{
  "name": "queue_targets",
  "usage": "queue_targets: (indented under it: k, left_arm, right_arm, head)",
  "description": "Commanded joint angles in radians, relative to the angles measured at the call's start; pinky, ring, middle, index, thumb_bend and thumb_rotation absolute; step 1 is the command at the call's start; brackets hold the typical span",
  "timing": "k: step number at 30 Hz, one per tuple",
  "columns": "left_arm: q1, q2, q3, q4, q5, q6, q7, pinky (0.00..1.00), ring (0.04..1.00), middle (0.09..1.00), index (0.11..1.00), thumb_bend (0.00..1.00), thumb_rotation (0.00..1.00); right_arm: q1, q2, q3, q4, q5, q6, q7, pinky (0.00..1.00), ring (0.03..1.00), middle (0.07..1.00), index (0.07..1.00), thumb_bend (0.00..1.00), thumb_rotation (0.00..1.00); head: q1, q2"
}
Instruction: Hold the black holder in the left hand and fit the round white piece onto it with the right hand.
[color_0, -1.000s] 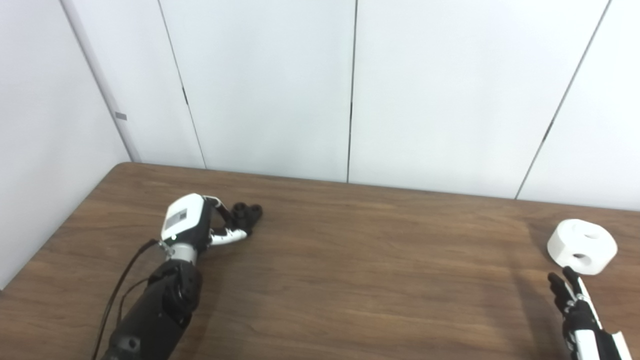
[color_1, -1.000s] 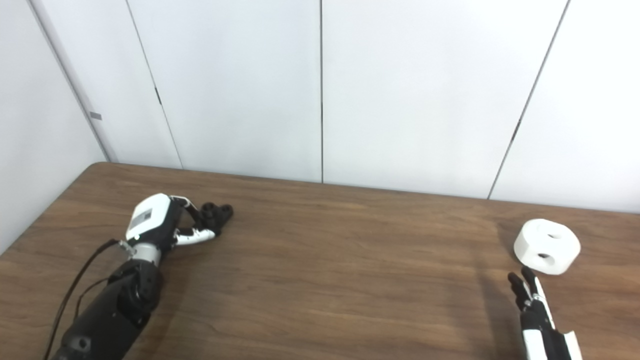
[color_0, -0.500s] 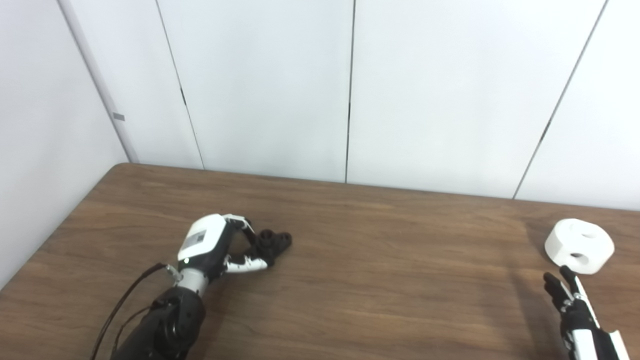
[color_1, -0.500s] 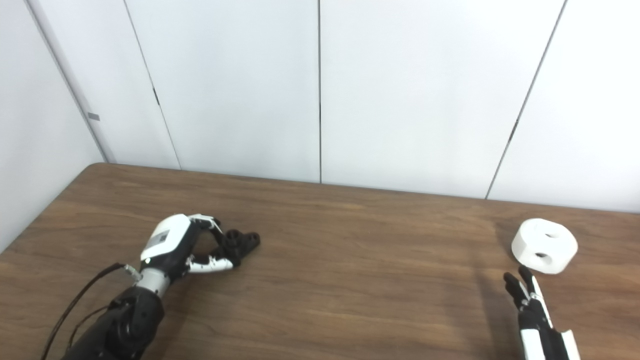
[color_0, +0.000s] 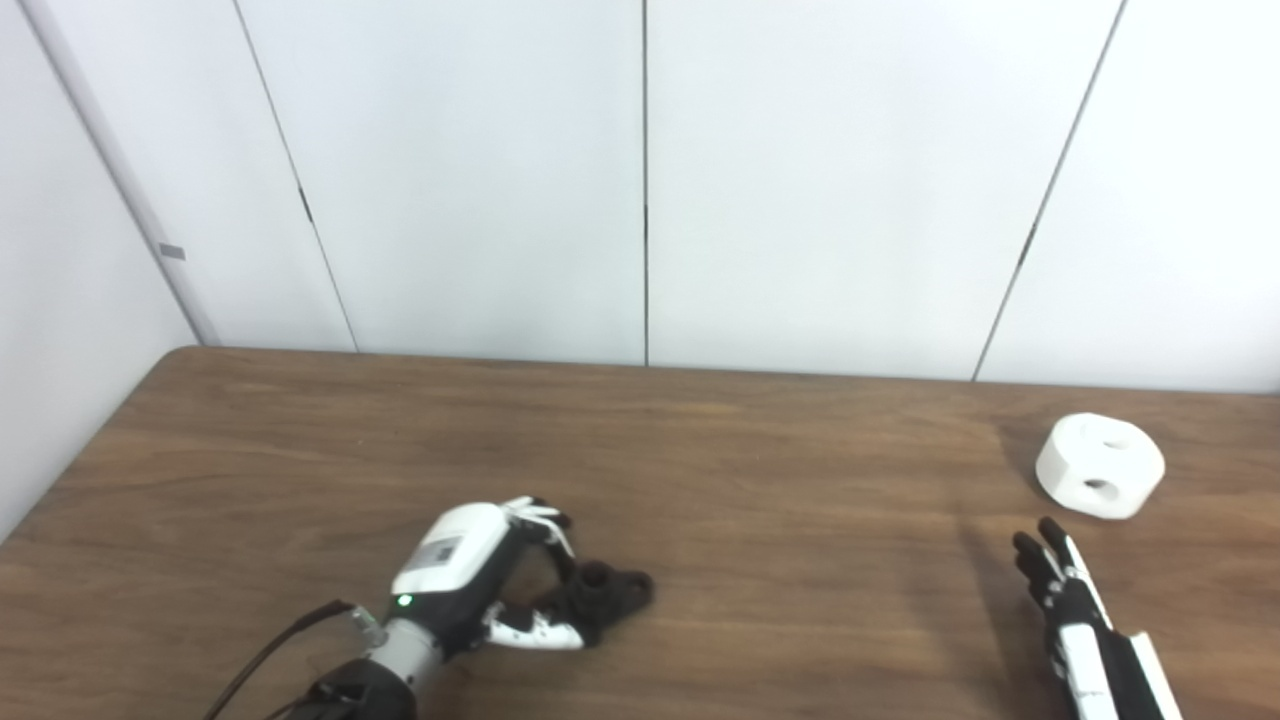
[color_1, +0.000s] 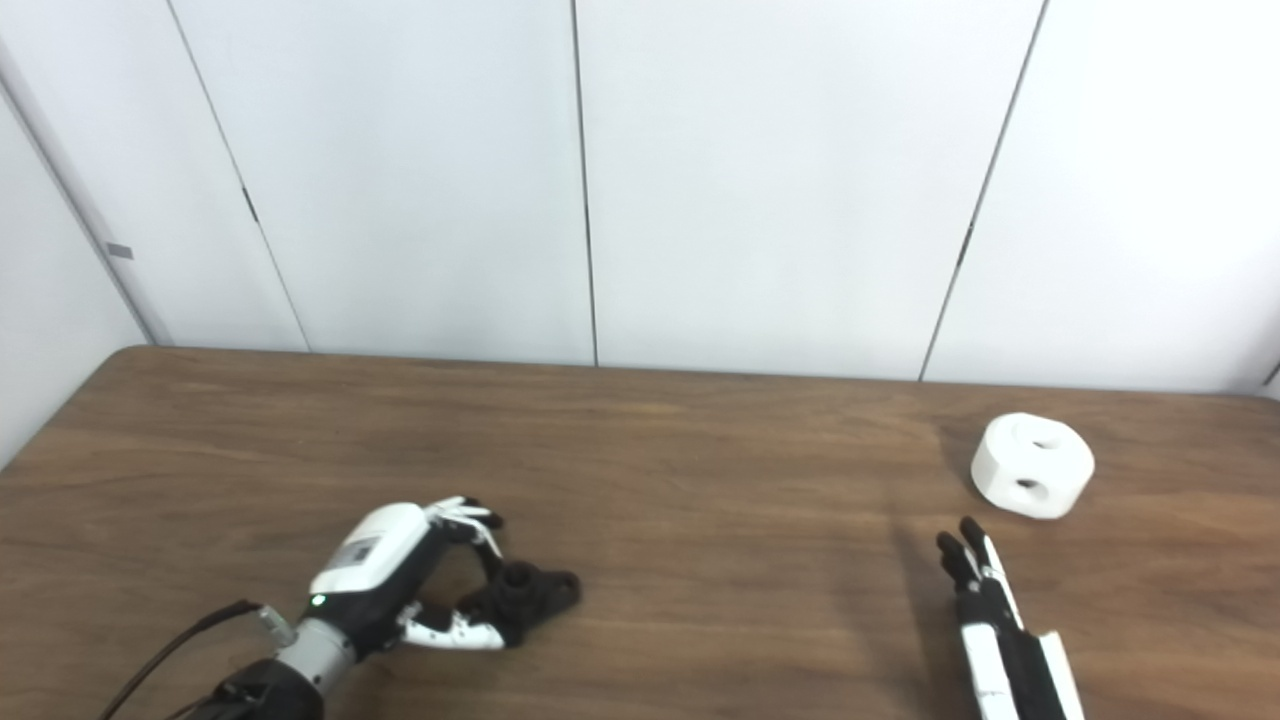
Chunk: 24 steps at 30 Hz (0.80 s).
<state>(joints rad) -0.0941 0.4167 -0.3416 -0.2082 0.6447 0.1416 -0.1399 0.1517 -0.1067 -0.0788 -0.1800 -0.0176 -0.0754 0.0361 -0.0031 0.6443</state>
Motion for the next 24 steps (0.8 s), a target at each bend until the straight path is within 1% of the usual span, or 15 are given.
queue_targets:
  k: [1,4,6,9,12,18,19,22,24]
  left_arm:
    - [0.012,-0.007,-0.027,-0.029,0.024,-0.029,-0.028,0.91,0.91,0.812,0.485,0.52,0.05]
    - [0.032,-0.023,-0.057,-0.044,0.057,-0.045,-0.045,0.94,0.911,0.819,0.485,0.52,0.05]
    - [0.04,-0.031,-0.072,-0.048,0.075,-0.053,-0.05,0.96,0.91,0.822,0.485,0.52,0.05]
    - [0.055,-0.048,-0.103,-0.057,0.106,-0.051,-0.065,0.99,0.924,0.829,0.485,0.52,0.06]
    - [0.072,-0.06,-0.13,-0.064,0.127,-0.048,-0.072,1.0,0.932,0.829,0.485,0.52,0.06]
    - [0.103,-0.075,-0.16,-0.058,0.145,-0.07,-0.069,0.99,0.926,0.829,0.485,0.52,0.06]
    - [0.106,-0.075,-0.163,-0.057,0.146,-0.074,-0.072,0.99,0.924,0.827,0.485,0.52,0.06]
    - [0.11,-0.08,-0.169,-0.048,0.136,-0.084,-0.078,0.99,0.919,0.82,0.485,0.52,0.05]
    - [0.113,-0.083,-0.173,-0.043,0.129,-0.088,-0.08,0.99,0.921,0.818,0.484,0.52,0.05]
  right_arm:
    - [0.016,0.027,0.012,-0.028,-0.008,0.015,-0.014,1.0,0.957,0.94,0.986,0.53,1.0]
    - [0.014,0.029,0.021,-0.044,-0.015,0.033,-0.019,1.0,0.97,0.946,0.996,0.53,1.0]
    - [0.013,0.029,0.025,-0.051,-0.017,0.038,-0.024,1.0,0.971,0.949,1.0,0.52,1.0]
    - [0.015,0.029,0.032,-0.063,-0.018,0.046,-0.03,1.0,0.98,0.956,1.0,0.53,1.0]
    - [0.018,0.029,0.038,-0.077,-0.03,0.059,-0.038,1.0,0.983,0.957,1.0,0.54,1.0]
    - [0.016,0.03,0.041,-0.087,-0.032,0.071,-0.042,1.0,0.977,0.954,1.0,0.58,1.0]
    - [0.016,0.03,0.04,-0.088,-0.032,0.071,-0.042,1.0,0.975,0.954,1.0,0.58,1.0]
    - [0.016,0.031,0.039,-0.093,-0.036,0.075,-0.046,1.0,0.969,0.952,0.991,0.6,0.99]
    - [0.017,0.032,0.037,-0.101,-0.028,0.077,-0.045,1.0,0.97,0.955,0.994,0.58,1.0]
  head:
    - [-0.018,0.013]
    - [-0.032,0.03]
    - [-0.036,0.034]
    - [-0.052,0.04]
    - [-0.062,0.047]
    - [-0.076,0.055]
    - [-0.089,0.059]
    - [-0.096,0.064]
    - [-0.1,0.065]
